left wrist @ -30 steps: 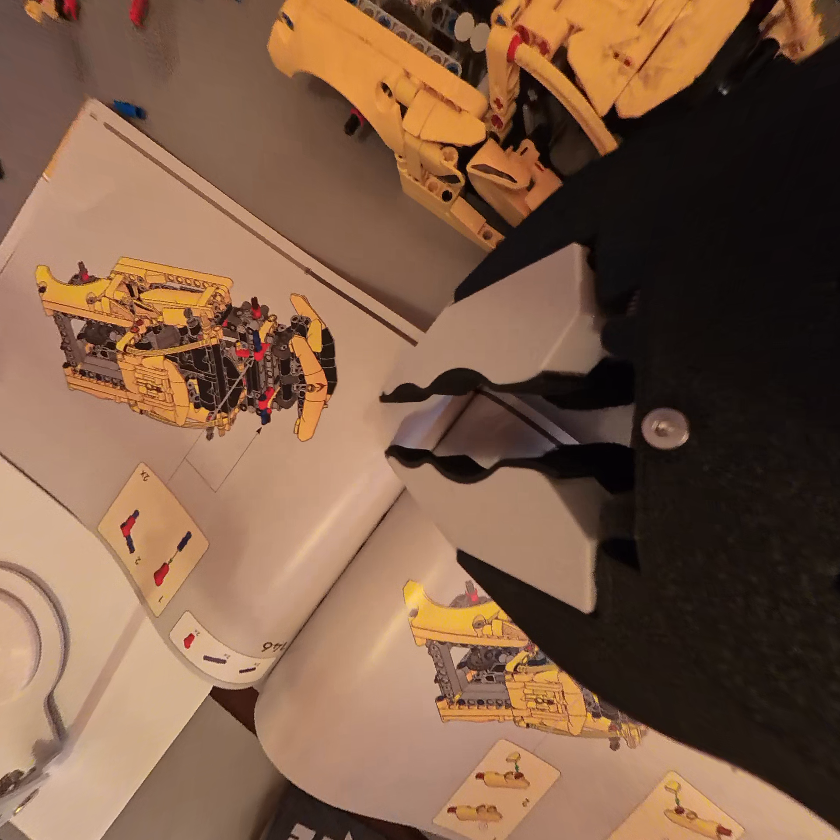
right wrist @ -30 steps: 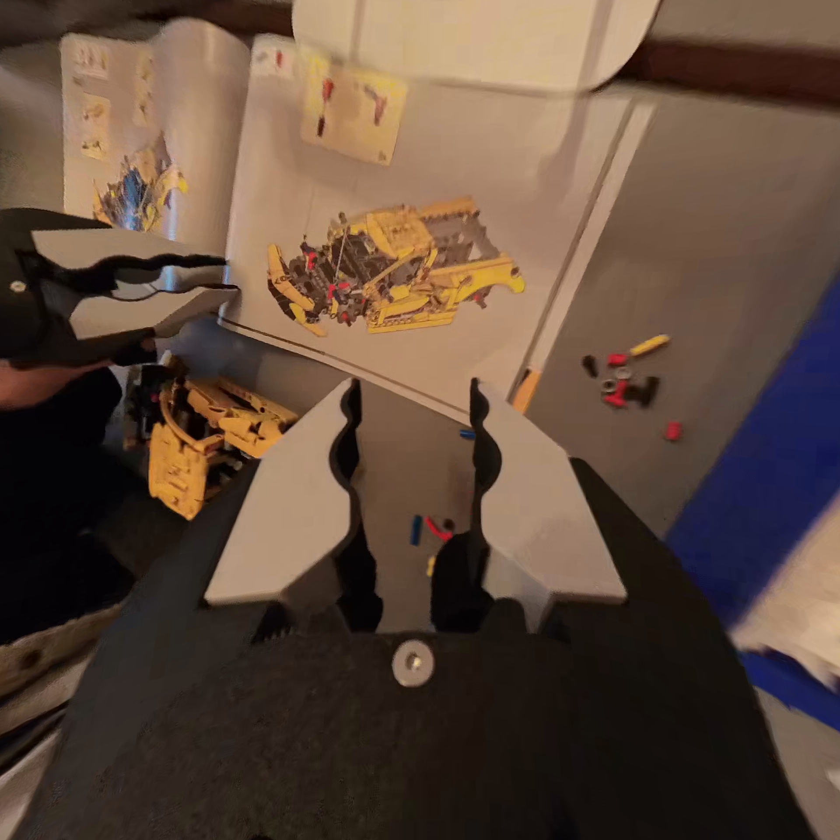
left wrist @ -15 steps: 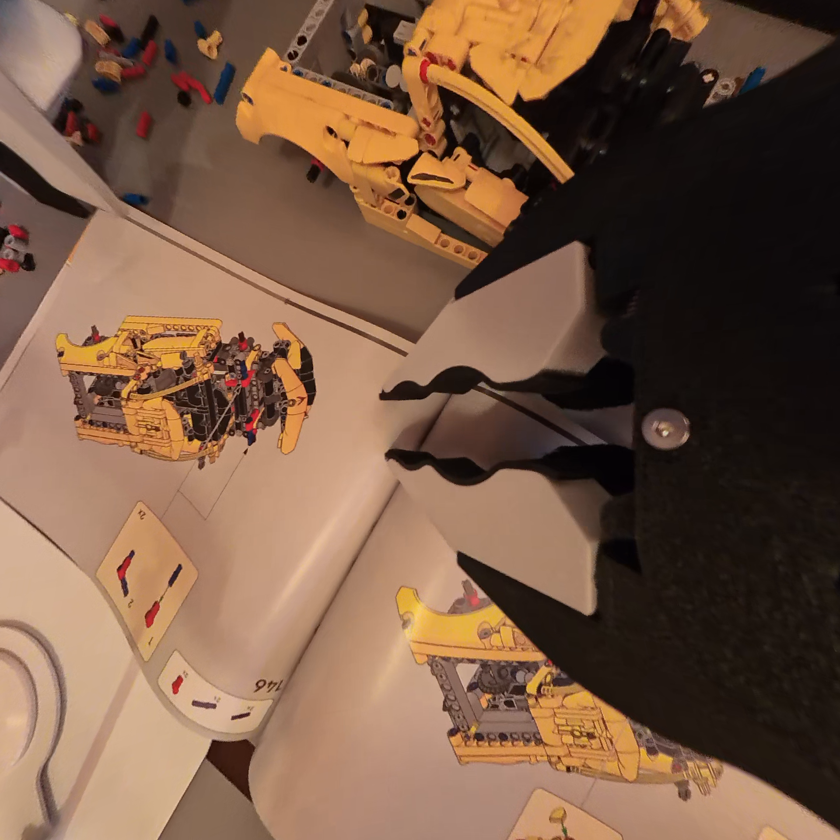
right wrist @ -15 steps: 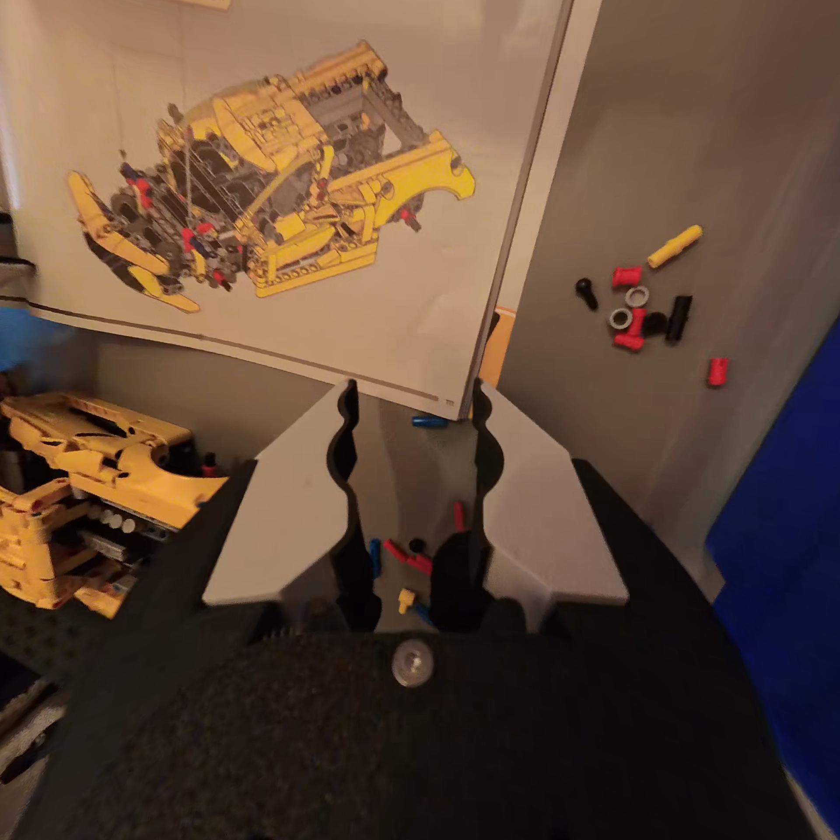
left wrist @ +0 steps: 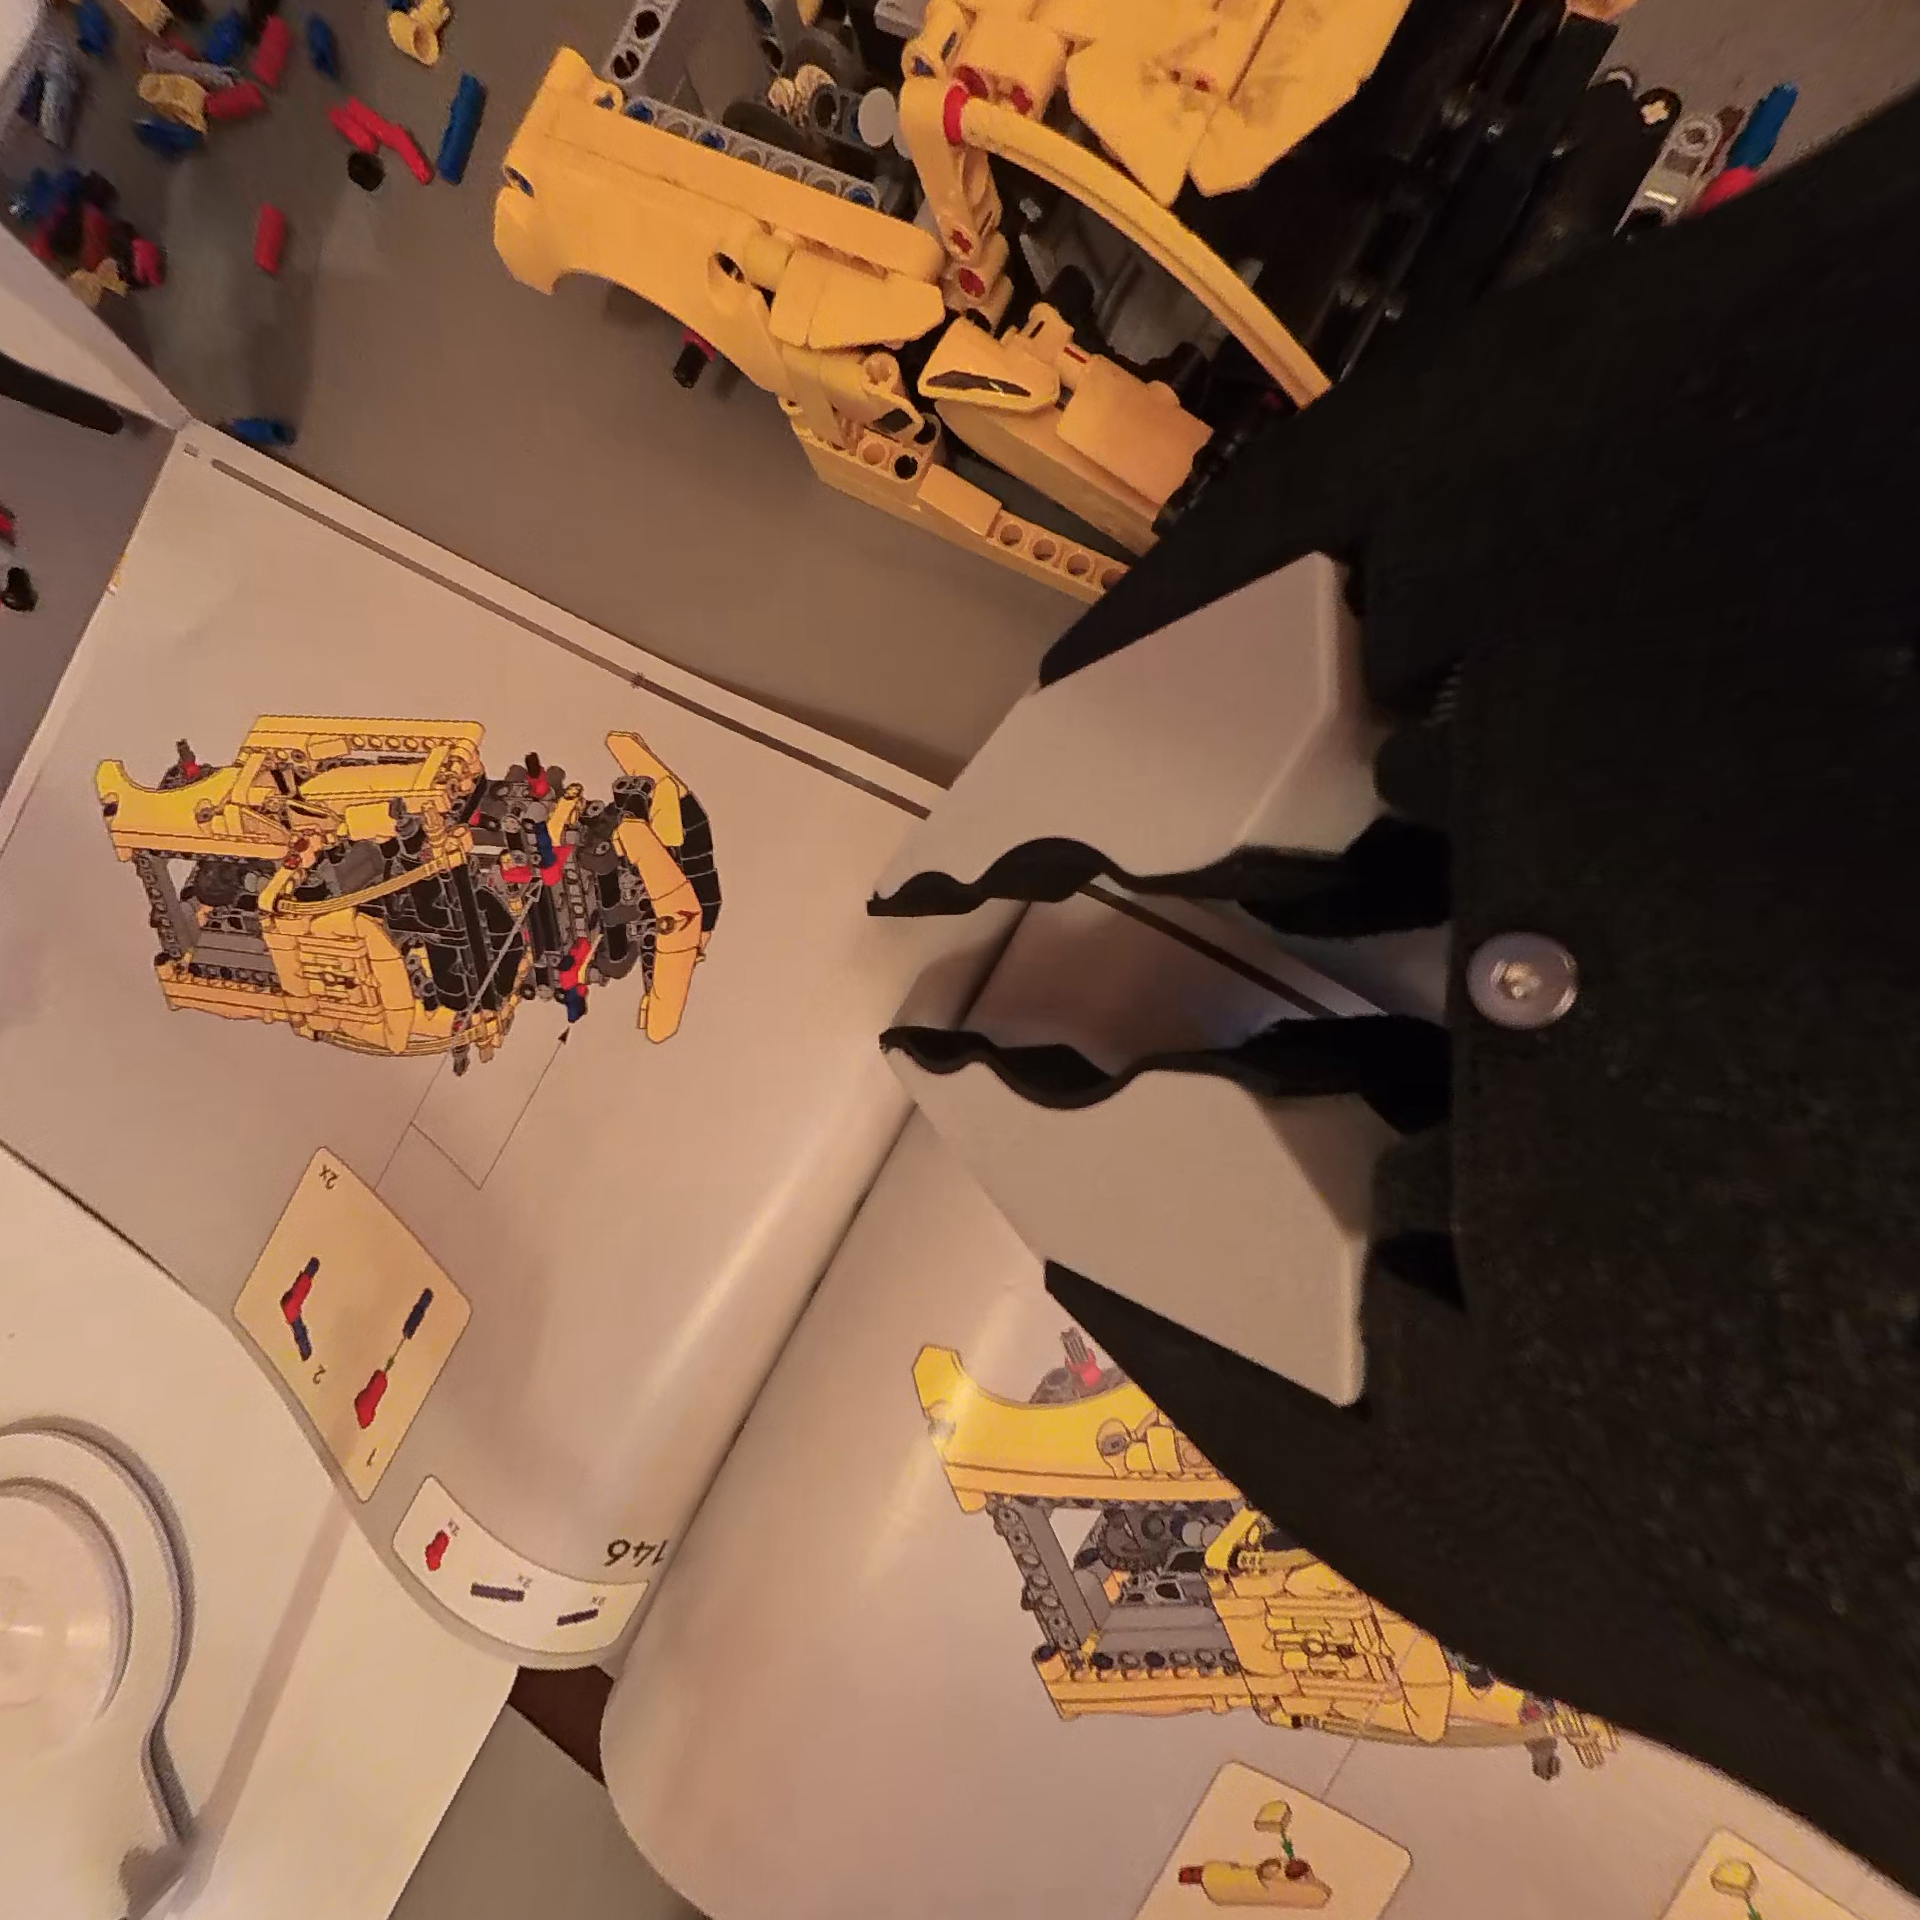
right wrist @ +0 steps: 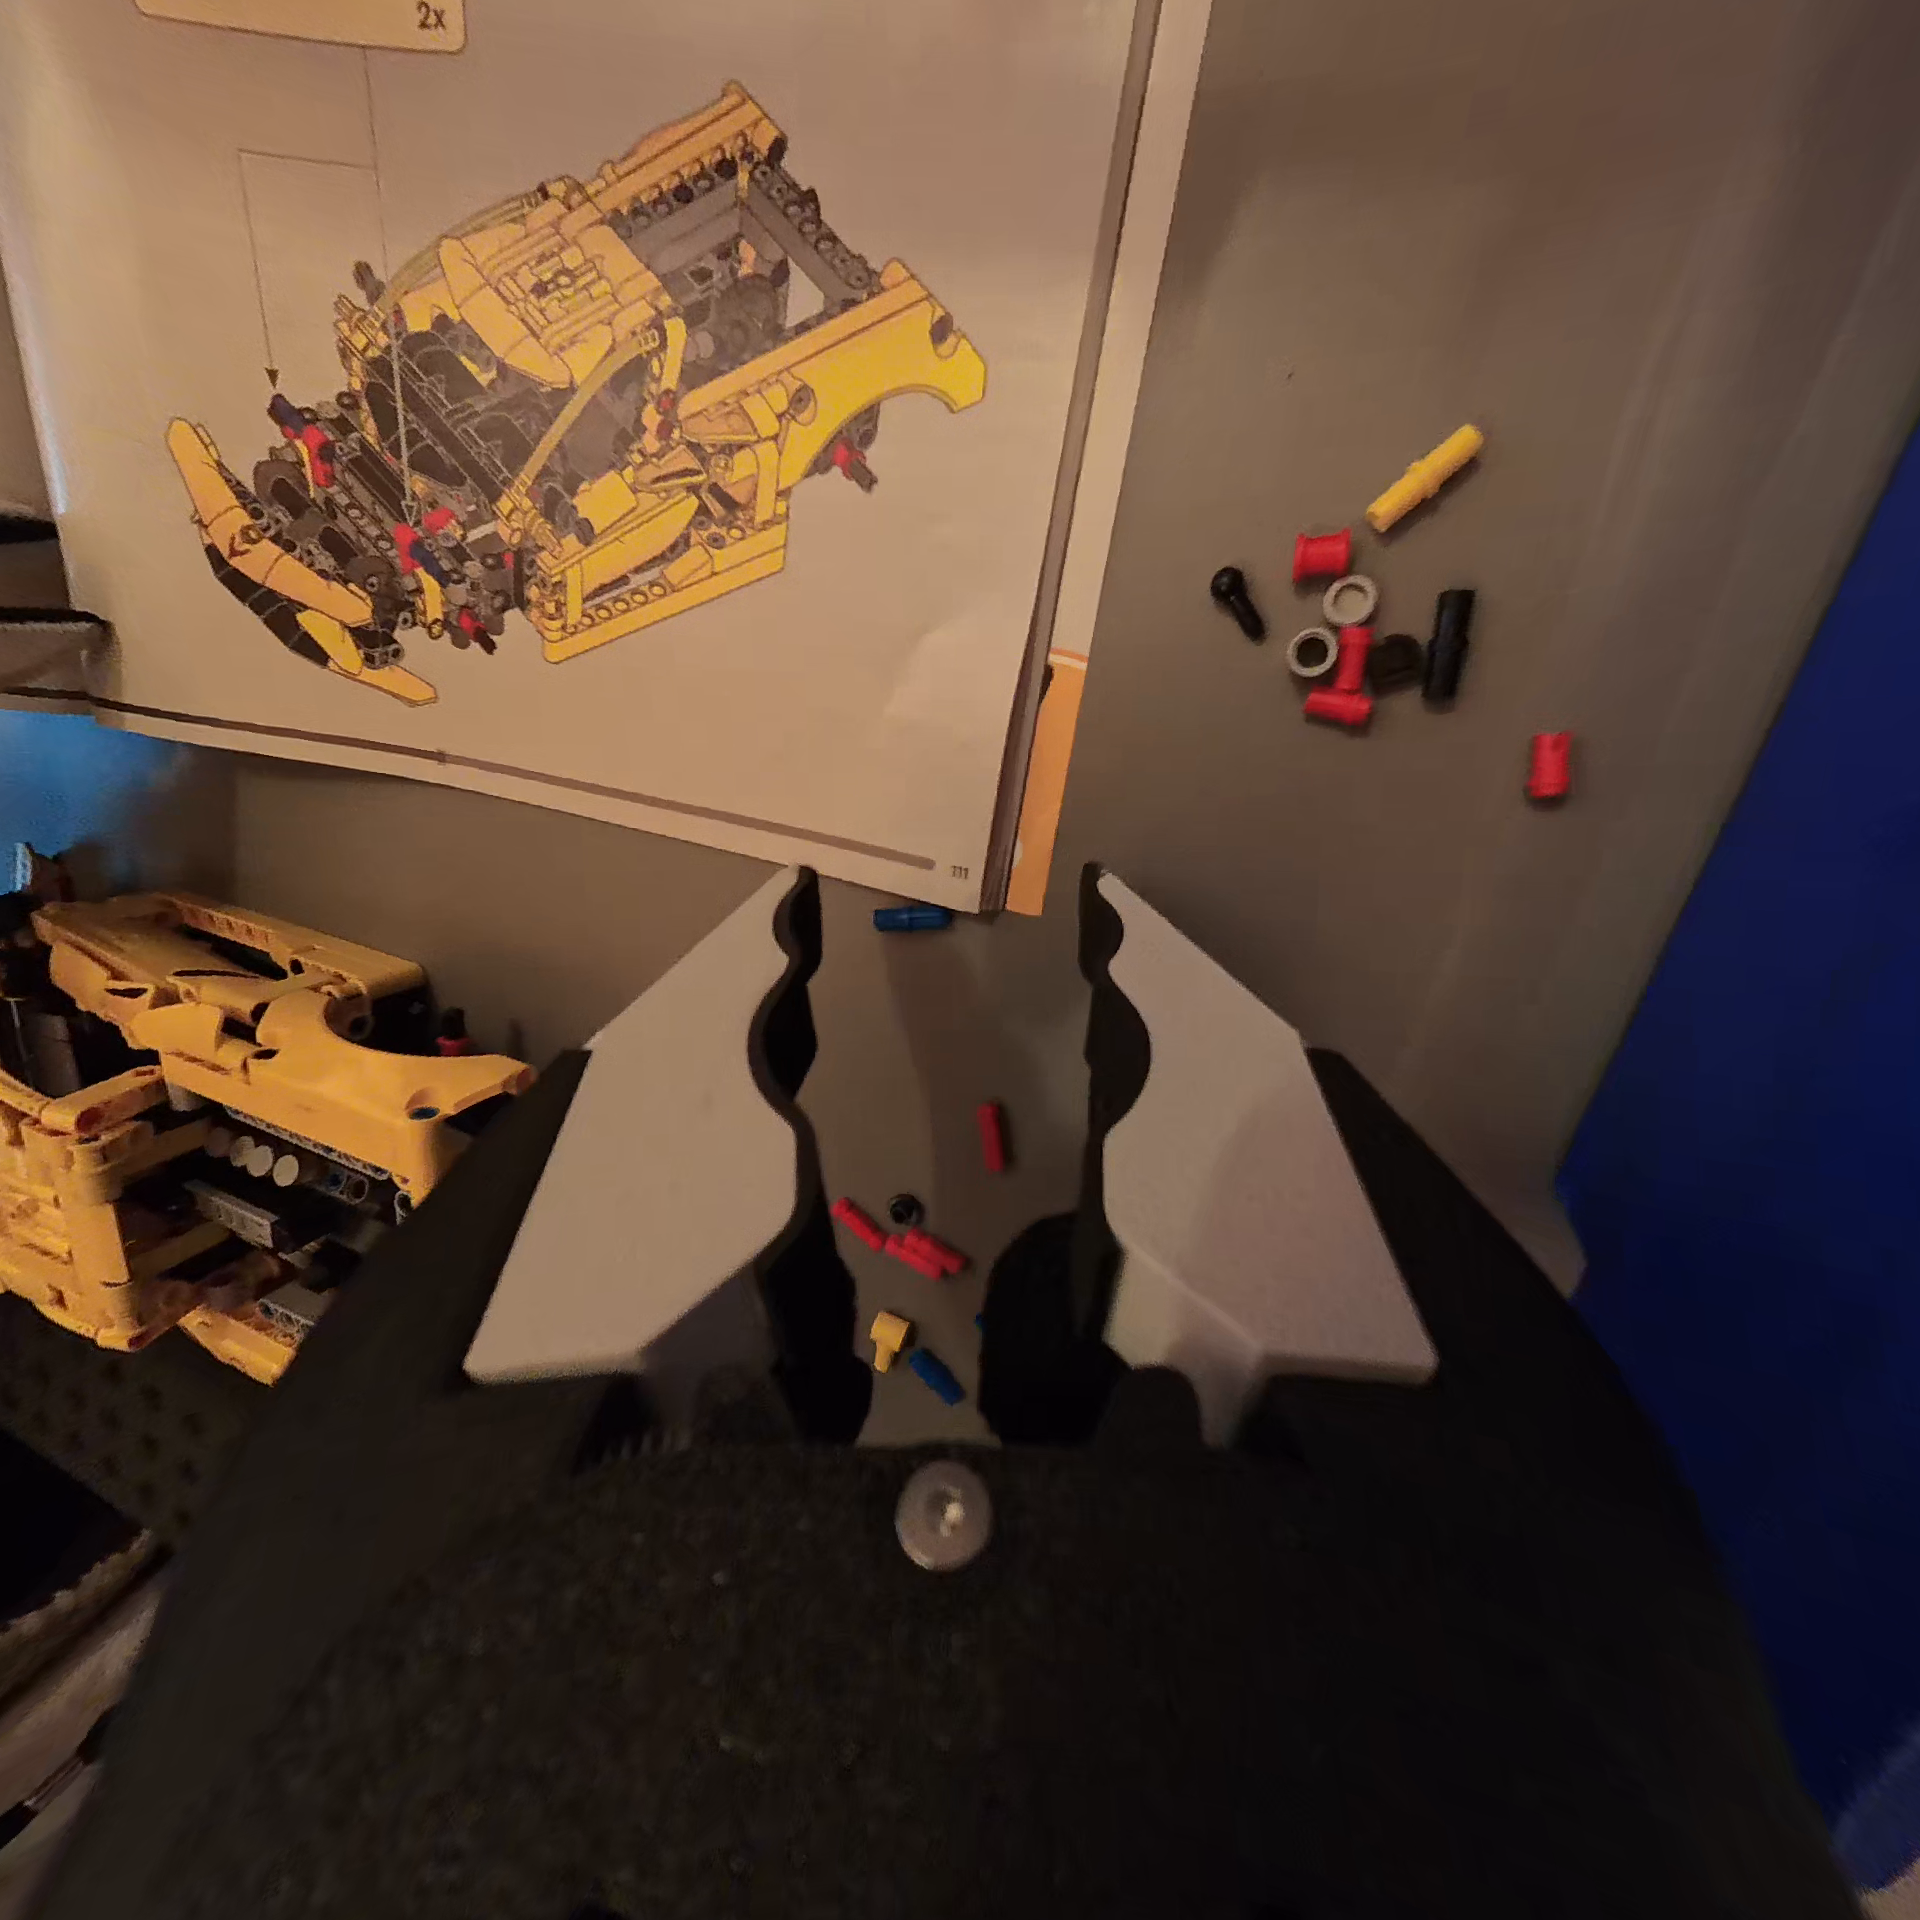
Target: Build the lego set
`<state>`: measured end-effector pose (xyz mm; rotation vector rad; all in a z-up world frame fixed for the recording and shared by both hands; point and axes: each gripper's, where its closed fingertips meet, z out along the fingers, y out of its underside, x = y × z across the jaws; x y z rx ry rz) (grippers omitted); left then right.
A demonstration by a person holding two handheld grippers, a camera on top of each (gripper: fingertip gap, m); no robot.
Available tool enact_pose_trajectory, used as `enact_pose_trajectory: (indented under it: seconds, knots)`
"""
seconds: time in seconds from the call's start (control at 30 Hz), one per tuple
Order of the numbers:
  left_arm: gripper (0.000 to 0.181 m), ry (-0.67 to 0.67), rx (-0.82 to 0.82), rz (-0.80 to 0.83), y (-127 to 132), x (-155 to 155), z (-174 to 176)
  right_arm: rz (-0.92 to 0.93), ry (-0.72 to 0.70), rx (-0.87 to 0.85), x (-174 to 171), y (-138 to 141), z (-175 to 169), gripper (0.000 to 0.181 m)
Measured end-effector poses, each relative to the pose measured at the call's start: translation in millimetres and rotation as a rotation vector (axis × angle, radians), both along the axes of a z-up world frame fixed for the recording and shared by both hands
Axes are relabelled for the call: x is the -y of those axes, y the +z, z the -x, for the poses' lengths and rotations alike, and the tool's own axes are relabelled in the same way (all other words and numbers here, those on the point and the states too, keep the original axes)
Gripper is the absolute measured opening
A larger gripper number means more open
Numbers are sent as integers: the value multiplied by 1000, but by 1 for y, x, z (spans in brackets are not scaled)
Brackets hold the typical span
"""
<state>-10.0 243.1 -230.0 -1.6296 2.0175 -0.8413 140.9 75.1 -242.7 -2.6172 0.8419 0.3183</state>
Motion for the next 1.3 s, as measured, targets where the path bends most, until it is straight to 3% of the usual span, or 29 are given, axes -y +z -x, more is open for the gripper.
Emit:
enact_pose_trajectory:
  seconds: [0.77, 1.3]
  knots:
    - [21, -1, 7, 14, 0, 0, 0, -61, 14, -133, -4, 0, 14, 38]
    - [21, -2, 9, 8, -1, 0, -1, -49, 19, -131, 0, 2, 15, 34]
